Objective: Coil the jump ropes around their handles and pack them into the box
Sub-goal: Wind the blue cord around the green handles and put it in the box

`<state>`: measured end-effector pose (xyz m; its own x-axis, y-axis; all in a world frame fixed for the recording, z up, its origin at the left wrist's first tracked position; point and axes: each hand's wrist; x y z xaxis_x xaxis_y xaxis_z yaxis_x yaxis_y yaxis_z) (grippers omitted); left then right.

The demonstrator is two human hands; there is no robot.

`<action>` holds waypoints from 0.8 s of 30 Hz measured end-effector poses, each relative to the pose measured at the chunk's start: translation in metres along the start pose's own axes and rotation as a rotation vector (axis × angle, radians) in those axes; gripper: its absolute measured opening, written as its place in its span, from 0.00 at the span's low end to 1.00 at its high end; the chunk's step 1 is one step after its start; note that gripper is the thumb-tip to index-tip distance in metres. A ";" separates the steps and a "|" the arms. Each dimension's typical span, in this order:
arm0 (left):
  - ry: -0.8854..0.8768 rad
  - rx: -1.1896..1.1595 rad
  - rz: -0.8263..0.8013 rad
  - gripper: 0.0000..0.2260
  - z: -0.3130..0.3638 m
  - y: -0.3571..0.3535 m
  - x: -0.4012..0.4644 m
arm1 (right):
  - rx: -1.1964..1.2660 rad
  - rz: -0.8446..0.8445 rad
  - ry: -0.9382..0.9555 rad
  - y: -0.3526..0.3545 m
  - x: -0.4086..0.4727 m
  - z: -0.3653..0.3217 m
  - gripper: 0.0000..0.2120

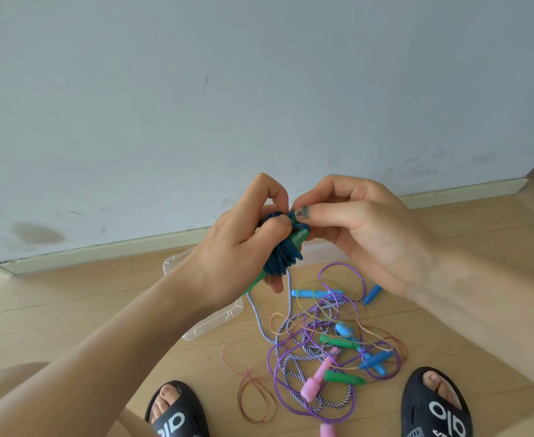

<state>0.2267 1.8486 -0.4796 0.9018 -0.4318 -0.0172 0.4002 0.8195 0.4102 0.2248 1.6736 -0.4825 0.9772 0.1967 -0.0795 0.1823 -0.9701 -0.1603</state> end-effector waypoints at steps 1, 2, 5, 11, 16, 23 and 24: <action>0.007 -0.003 0.002 0.03 0.000 0.000 0.001 | -0.004 0.015 0.010 0.000 0.000 0.001 0.06; 0.013 -0.005 0.001 0.02 0.001 0.000 0.001 | -0.007 0.028 0.019 -0.001 0.000 0.001 0.06; 0.020 -0.015 -0.002 0.02 0.002 0.000 0.001 | -0.012 0.037 0.027 -0.003 0.001 0.003 0.05; 0.012 -0.018 0.029 0.04 0.003 -0.003 0.001 | -0.103 0.019 0.050 -0.001 0.003 0.004 0.05; 0.021 -0.021 0.039 0.04 0.003 -0.005 0.002 | -0.148 0.069 0.094 -0.001 0.003 0.005 0.06; 0.056 0.022 0.056 0.03 -0.003 -0.009 0.002 | 0.029 0.086 -0.101 -0.004 0.004 0.002 0.09; 0.057 0.027 0.049 0.03 -0.003 -0.009 0.001 | 0.055 0.065 -0.153 -0.003 0.005 0.001 0.09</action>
<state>0.2248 1.8417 -0.4862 0.9283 -0.3688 -0.0481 0.3517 0.8284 0.4360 0.2292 1.6777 -0.4829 0.9580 0.1577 -0.2394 0.1094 -0.9730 -0.2032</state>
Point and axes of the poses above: each hand's wrist, its own x-axis towards the middle knuckle, its own y-axis out of the back of the hand, z = x × y, and after that the axes turned 1 degree about -x, right-handed
